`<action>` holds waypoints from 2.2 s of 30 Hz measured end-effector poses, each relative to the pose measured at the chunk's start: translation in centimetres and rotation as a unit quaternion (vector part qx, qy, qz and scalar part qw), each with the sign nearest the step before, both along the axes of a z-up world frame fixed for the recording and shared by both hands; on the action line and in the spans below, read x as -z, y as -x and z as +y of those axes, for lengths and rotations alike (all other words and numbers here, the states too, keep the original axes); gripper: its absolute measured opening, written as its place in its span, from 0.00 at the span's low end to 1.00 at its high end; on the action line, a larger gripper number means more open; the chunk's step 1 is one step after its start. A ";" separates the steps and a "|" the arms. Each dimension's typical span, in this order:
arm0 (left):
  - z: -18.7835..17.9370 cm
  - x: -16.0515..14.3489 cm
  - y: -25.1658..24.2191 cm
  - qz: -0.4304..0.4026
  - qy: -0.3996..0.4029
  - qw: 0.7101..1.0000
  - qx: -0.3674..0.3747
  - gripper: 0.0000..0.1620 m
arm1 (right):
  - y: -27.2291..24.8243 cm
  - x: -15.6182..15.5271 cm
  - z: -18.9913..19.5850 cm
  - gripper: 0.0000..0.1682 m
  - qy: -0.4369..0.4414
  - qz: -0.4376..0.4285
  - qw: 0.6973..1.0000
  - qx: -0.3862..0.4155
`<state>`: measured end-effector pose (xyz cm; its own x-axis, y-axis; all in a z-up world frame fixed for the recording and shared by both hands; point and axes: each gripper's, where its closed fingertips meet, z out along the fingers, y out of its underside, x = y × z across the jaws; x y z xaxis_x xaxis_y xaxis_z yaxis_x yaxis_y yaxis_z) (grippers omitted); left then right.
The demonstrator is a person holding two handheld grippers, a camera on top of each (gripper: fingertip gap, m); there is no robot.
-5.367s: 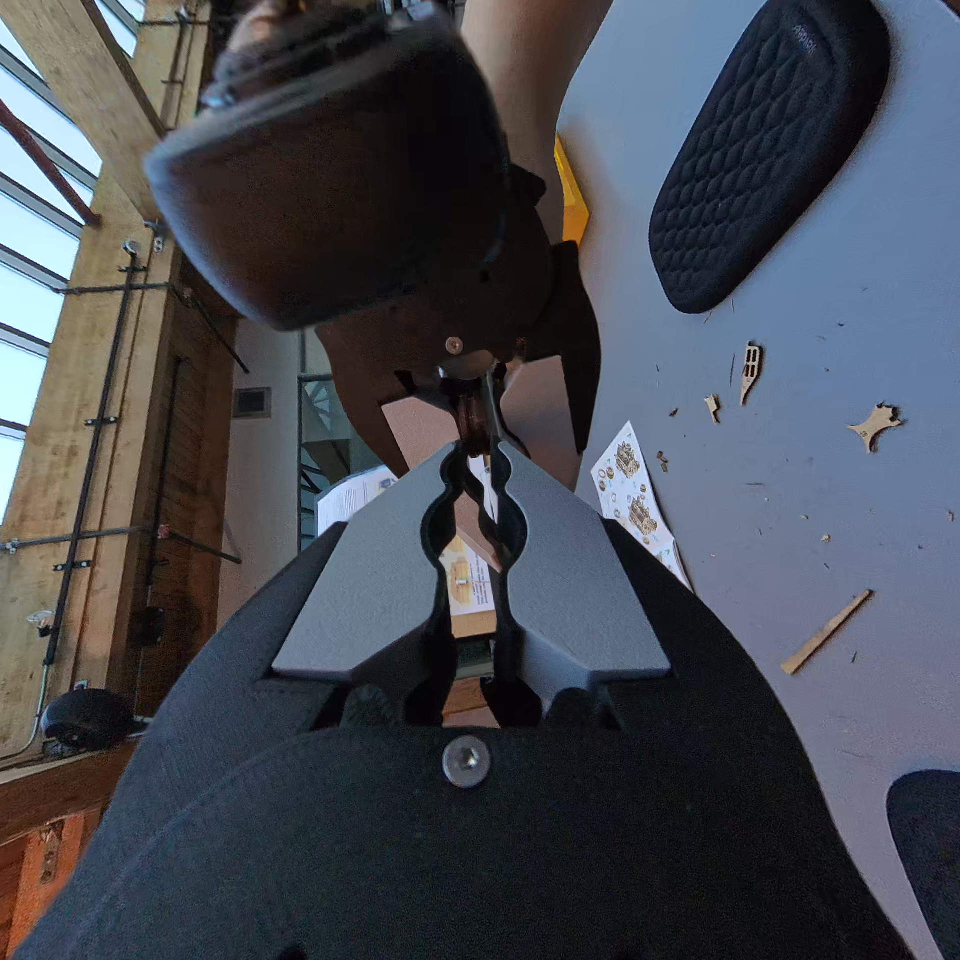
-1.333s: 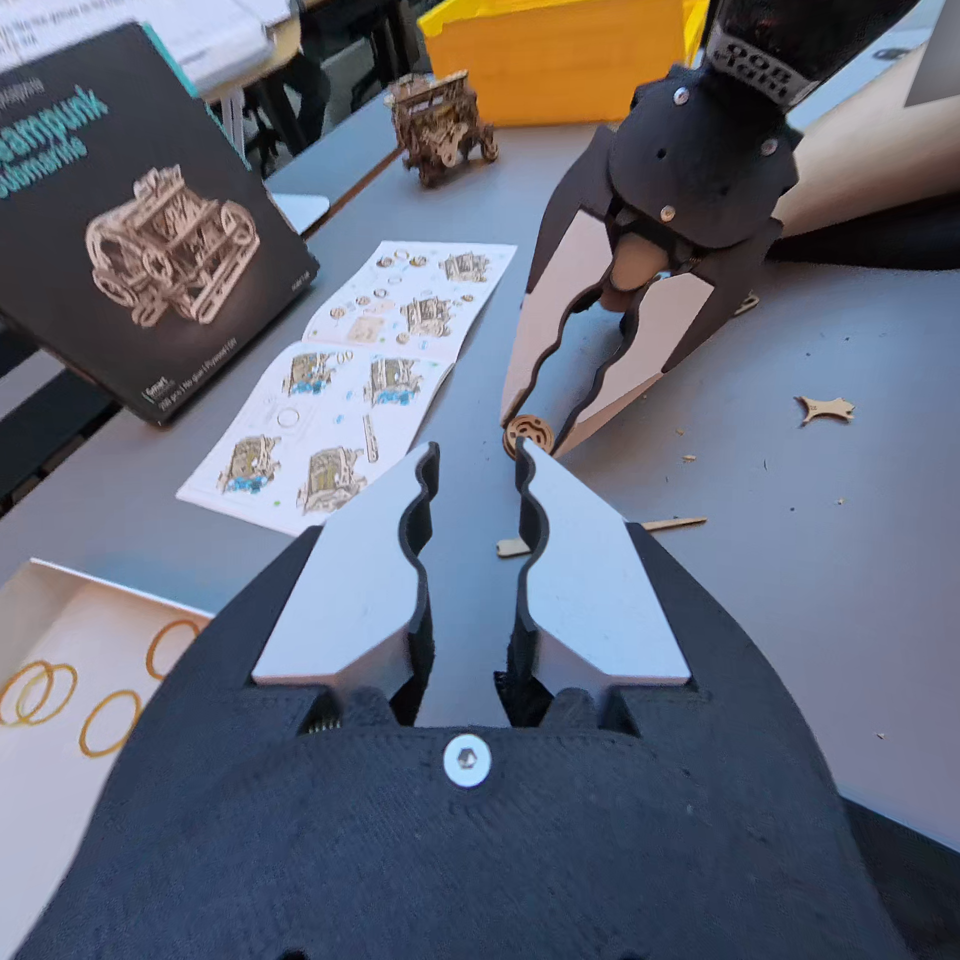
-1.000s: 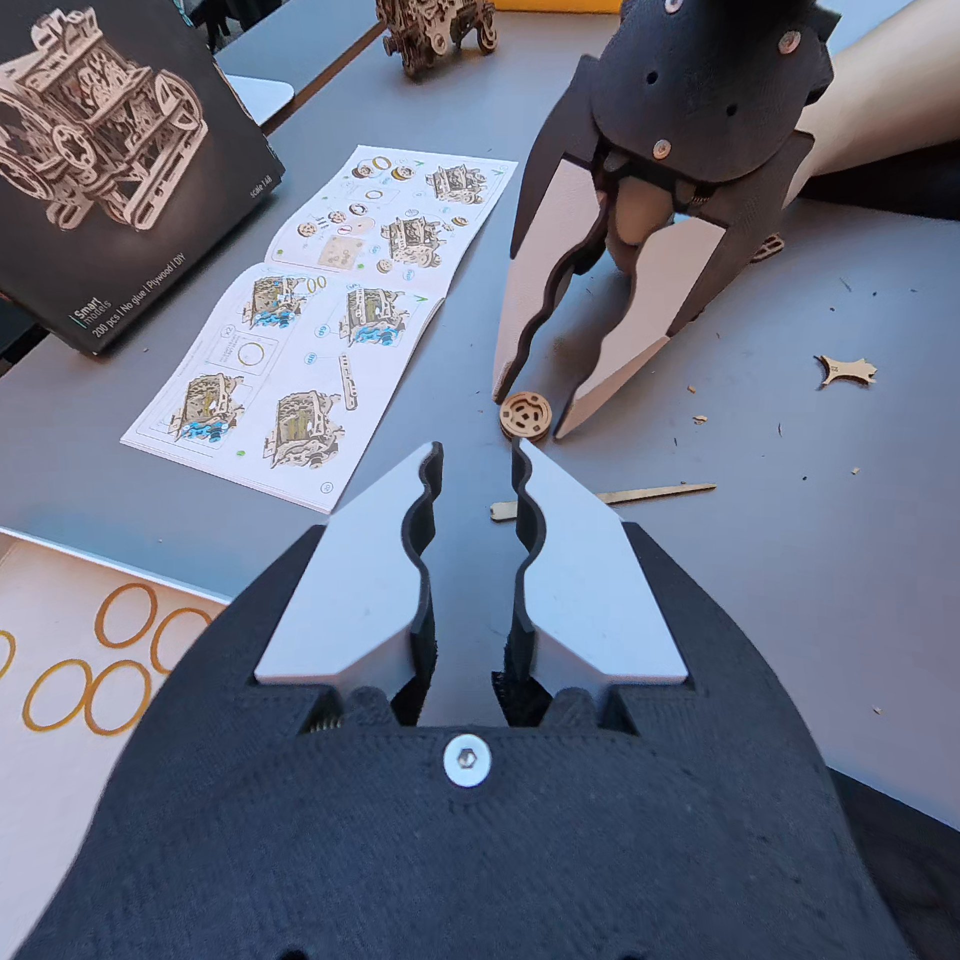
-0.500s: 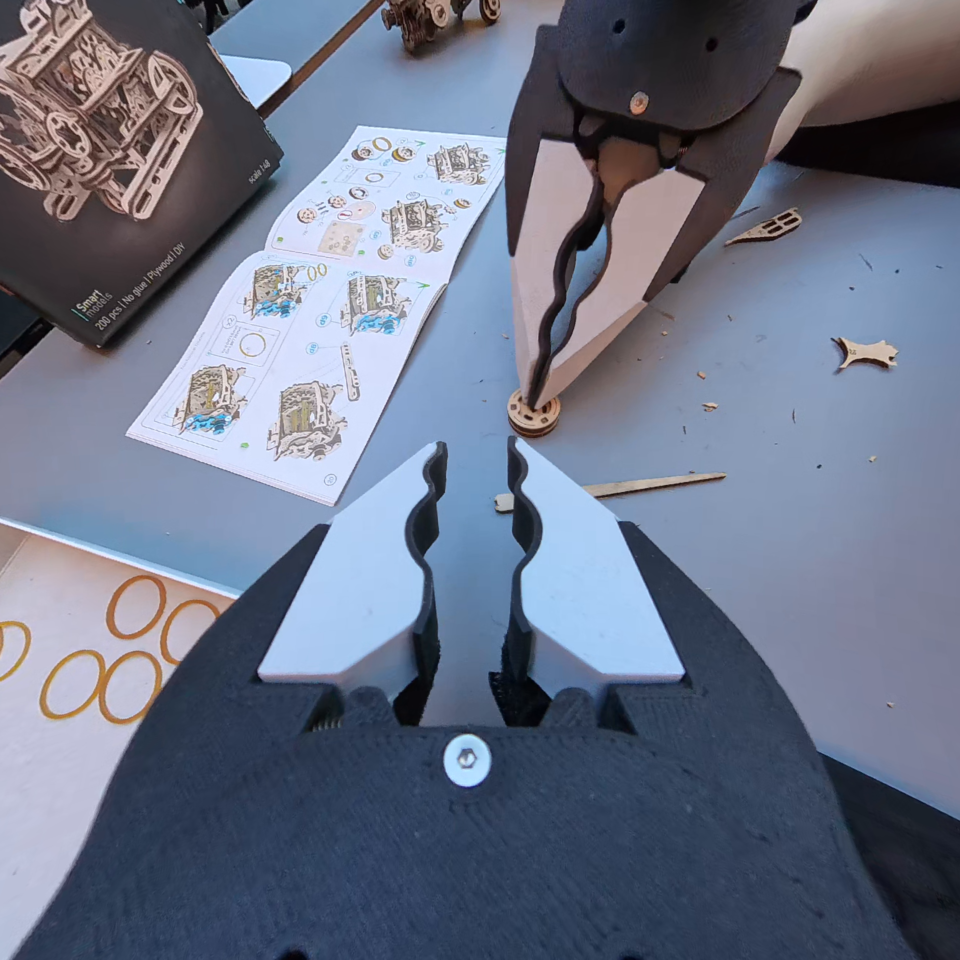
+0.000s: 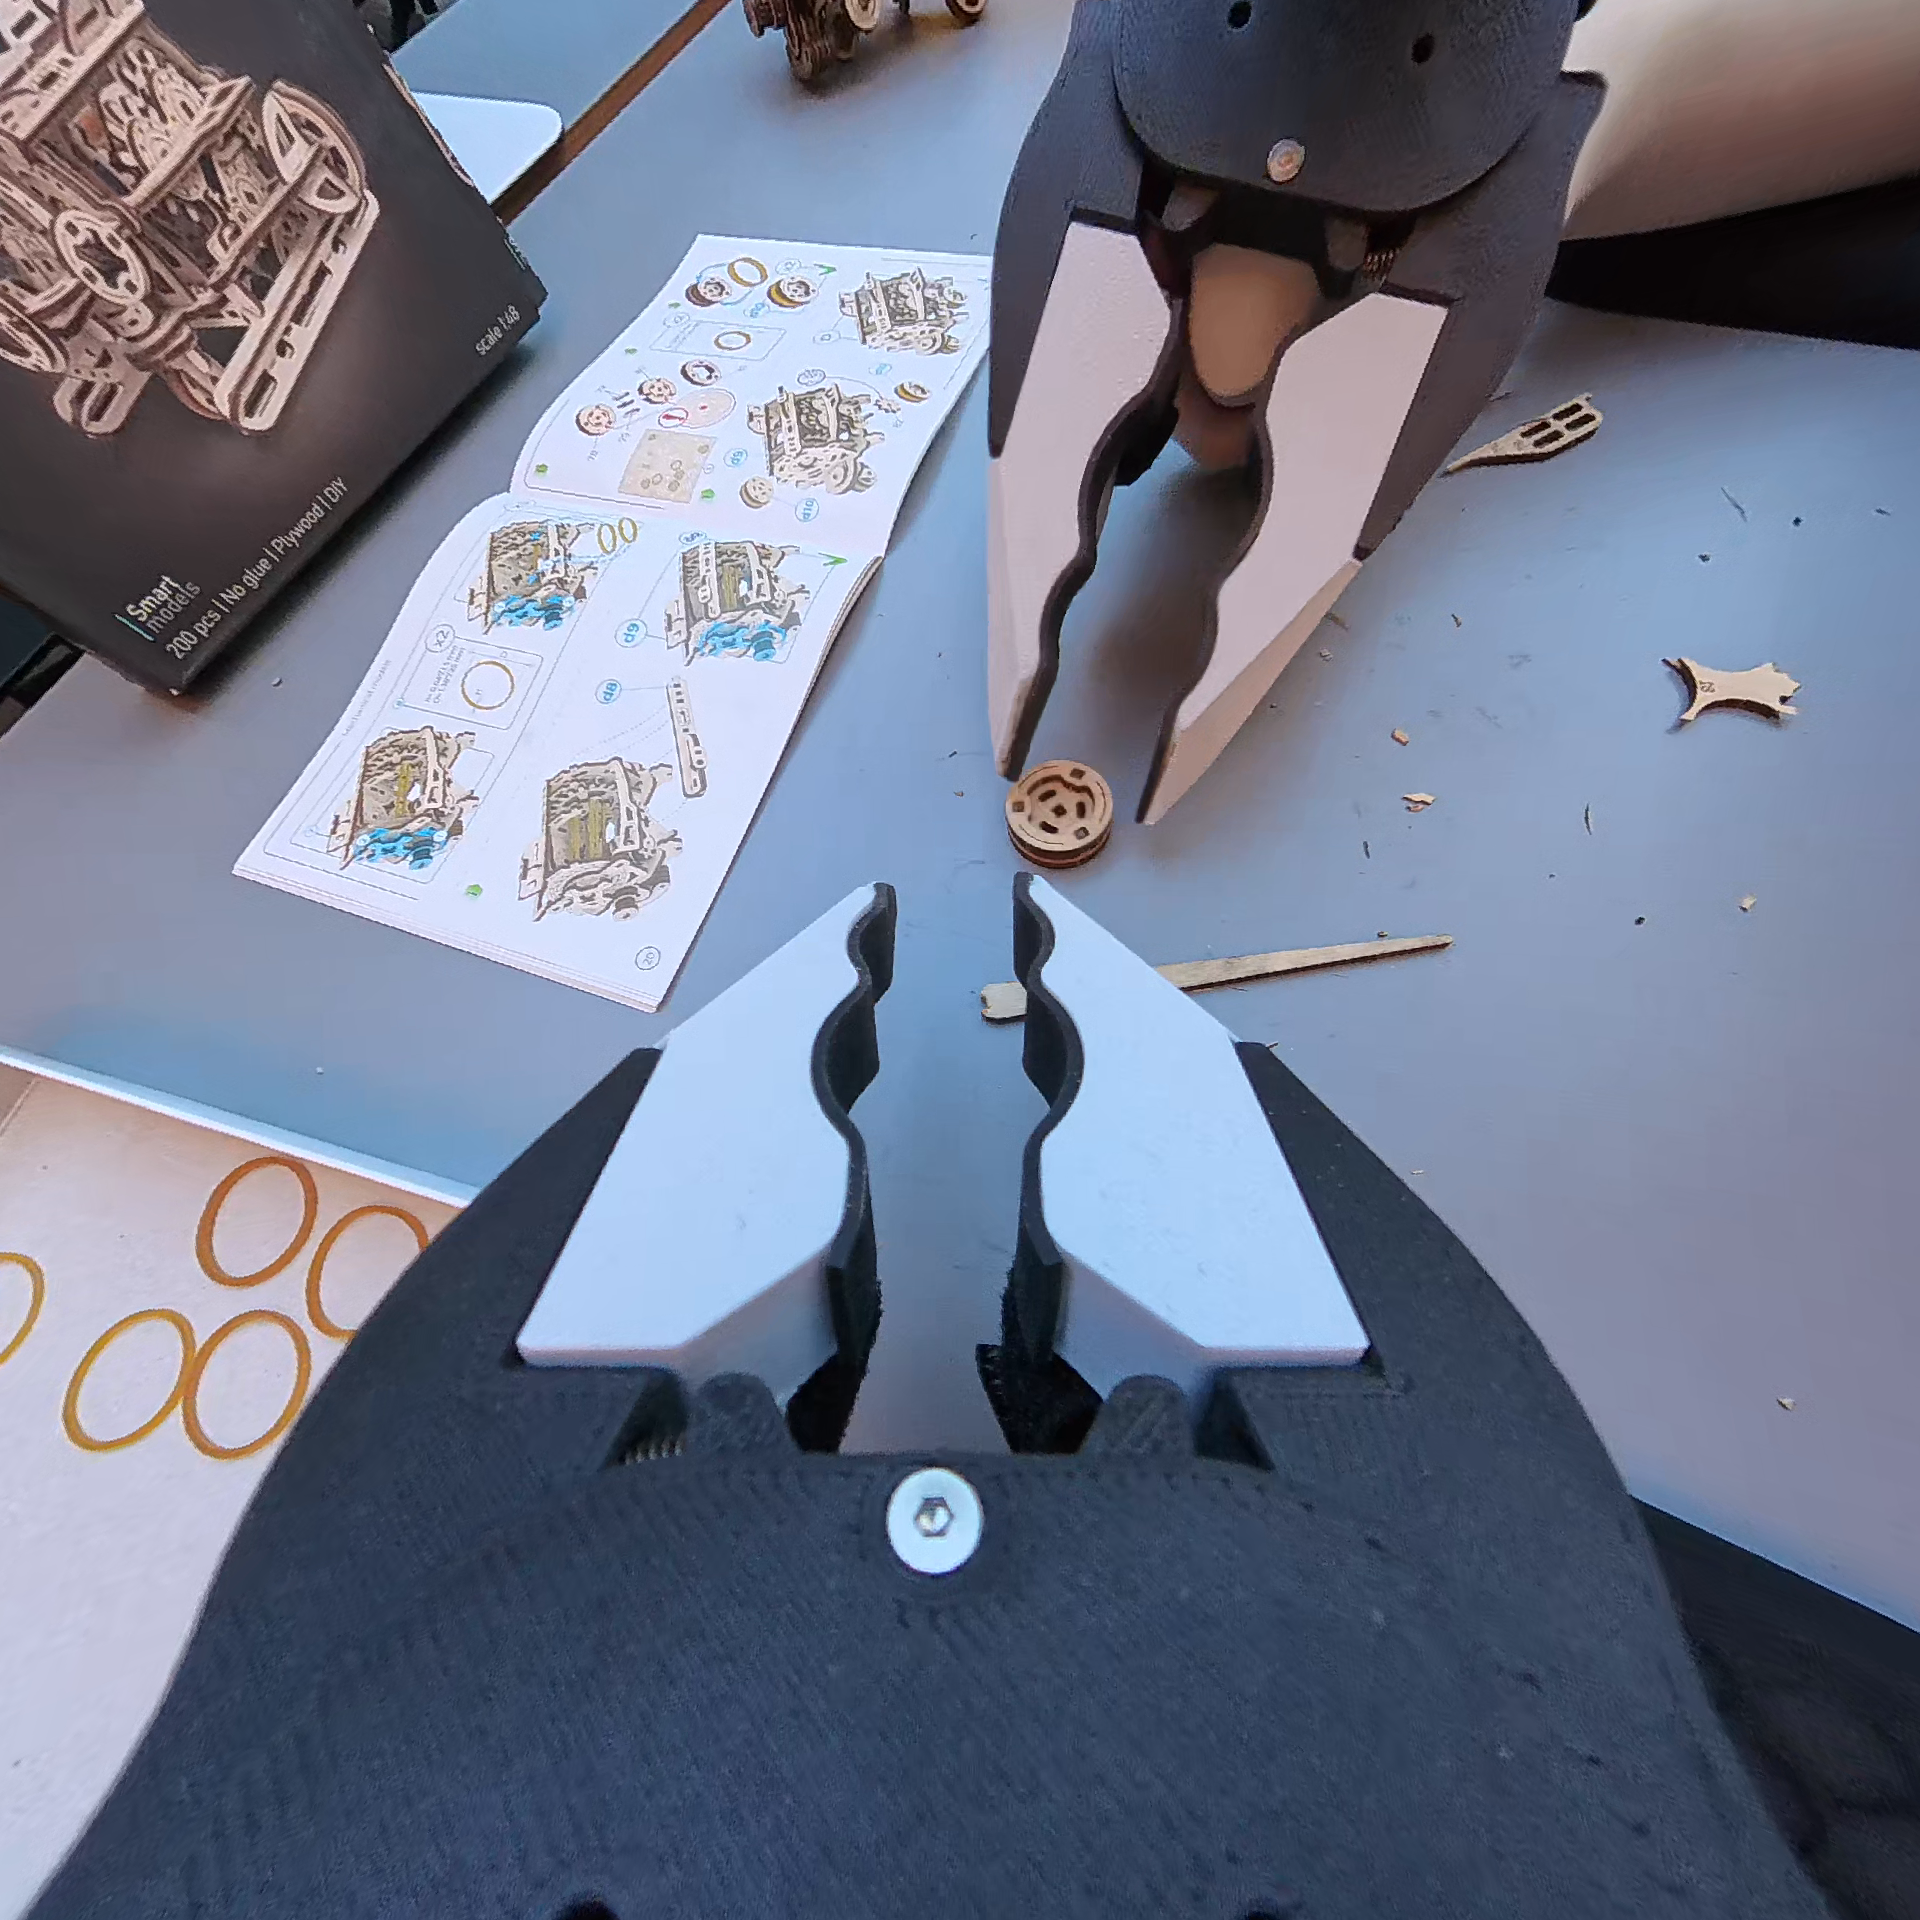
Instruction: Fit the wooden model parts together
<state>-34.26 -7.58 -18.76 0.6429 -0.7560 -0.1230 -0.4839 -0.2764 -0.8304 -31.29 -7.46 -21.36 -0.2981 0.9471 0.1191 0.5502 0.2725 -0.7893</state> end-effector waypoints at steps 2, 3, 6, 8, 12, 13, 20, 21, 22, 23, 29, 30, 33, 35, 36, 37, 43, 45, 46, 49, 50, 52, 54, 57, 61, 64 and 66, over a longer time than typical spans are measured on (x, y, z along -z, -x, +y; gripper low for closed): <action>0.0 0.1 -0.1 0.000 0.002 1.000 0.002 0.13 | 0.3 -0.2 -0.2 0.17 -0.004 0.005 1.000 -0.001; -0.1 0.1 -0.1 0.000 0.003 1.000 0.003 0.13 | 0.3 -0.2 -0.1 0.17 -0.009 0.008 1.000 0.001; -0.1 0.2 -0.1 0.003 0.002 1.000 0.004 0.13 | 0.1 0.6 0.2 0.11 -0.006 -0.011 1.000 0.009; -0.1 0.1 -0.2 0.003 0.001 1.000 0.004 0.13 | 0.2 -0.2 -0.1 0.08 0.003 0.007 1.000 0.001; -0.1 0.1 -0.2 0.002 0.000 1.000 0.004 0.13 | 1.0 -2.6 0.7 0.03 0.019 0.052 0.998 0.020; -0.1 0.1 -0.1 0.001 0.001 1.000 0.004 0.13 | 1.2 -2.7 1.0 0.02 0.028 0.056 0.998 0.027; 0.1 0.3 0.2 0.002 0.002 1.000 -0.002 0.13 | 0.6 -3.1 0.9 0.00 0.027 0.048 0.998 -0.002; 0.2 0.0 0.3 0.000 -0.004 1.000 -0.005 0.13 | 0.3 -5.2 1.1 0.00 0.029 0.090 0.995 0.000; 0.3 -0.3 0.3 -0.005 -0.010 1.000 -0.008 0.12 | -0.2 -7.1 1.6 0.02 0.026 0.131 0.991 0.008; 0.4 -0.7 0.4 -0.011 -0.016 1.000 -0.012 0.12 | -0.9 -8.6 2.6 0.06 0.010 0.169 0.985 0.025; 1.2 -2.6 1.5 -0.052 -0.051 0.996 -0.045 0.12 | -11.1 -16.8 13.2 0.05 -0.237 0.347 0.866 0.270; 1.3 -2.8 1.7 -0.059 -0.055 0.996 -0.049 0.11 | -12.8 -17.5 14.5 0.00 -0.246 0.352 0.849 0.309; 1.7 -3.4 2.0 -0.075 -0.074 0.993 -0.057 0.09 | -15.1 -18.3 16.6 0.00 -0.241 0.357 0.826 0.363; 1.7 -4.0 2.1 -0.090 -0.090 0.990 -0.057 0.07 | -15.2 -17.1 17.5 0.00 -0.253 0.329 0.827 0.379; 1.7 -4.4 2.1 -0.101 -0.098 0.989 -0.056 0.06 | -15.0 -16.4 17.7 0.00 -0.260 0.315 0.830 0.380; 1.7 -4.8 2.1 -0.110 -0.106 0.987 -0.056 0.03 | -14.6 -15.5 17.9 0.00 -0.260 0.298 0.837 0.378; 1.2 -5.6 1.8 -0.113 -0.146 0.982 -0.034 0.00 | -14.3 -12.3 19.6 0.07 -0.222 0.255 0.848 0.408; 1.1 -5.9 1.4 -0.113 -0.154 0.981 -0.029 0.00 | -14.6 -12.1 20.2 0.16 -0.207 0.258 0.844 0.422; 1.0 -6.0 1.3 -0.111 -0.157 0.981 -0.028 0.00 | -14.8 -12.1 20.4 0.16 -0.201 0.261 0.843 0.426; 0.9 -6.3 1.1 -0.101 -0.171 0.980 -0.026 0.00 | -15.1 -12.3 20.5 0.23 -0.194 0.277 0.839 0.427; 0.9 -6.3 1.1 -0.098 -0.175 0.979 -0.028 0.00 | -15.0 -12.3 20.5 0.27 -0.195 0.278 0.840 0.424; 0.9 -6.3 1.2 -0.097 -0.177 0.979 -0.029 0.00 | -14.6 -11.8 20.6 0.37 -0.196 0.264 0.845 0.422; 1.0 -6.3 1.2 -0.099 -0.177 0.979 -0.031 0.00 | -14.3 -11.3 20.7 0.44 -0.191 0.255 0.846 0.427; 1.1 -6.6 1.4 -0.104 -0.181 0.977 -0.038 0.00 | -14.0 -11.1 20.4 0.34 -0.184 0.253 0.851 0.421; 1.0 -7.9 1.9 -0.123 -0.193 0.972 -0.048 0.00 | -15.4 -12.7 20.2 0.02 -0.203 0.285 0.837 0.421; 1.0 -9.0 2.9 -0.126 -0.212 0.967 -0.067 0.00 | -16.4 -13.6 20.3 0.00 -0.193 0.313 0.825 0.430; 1.1 -9.5 3.9 -0.118 -0.223 0.964 -0.084 0.00 | -16.7 -13.4 20.7 0.00 -0.178 0.311 0.826 0.434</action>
<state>-38.14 -6.46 -9.21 0.8021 -0.5436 -0.2473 -0.2463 0.0761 -0.9662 -14.61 13.19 -7.94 0.6993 0.6434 0.3114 0.1783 0.2649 -0.9476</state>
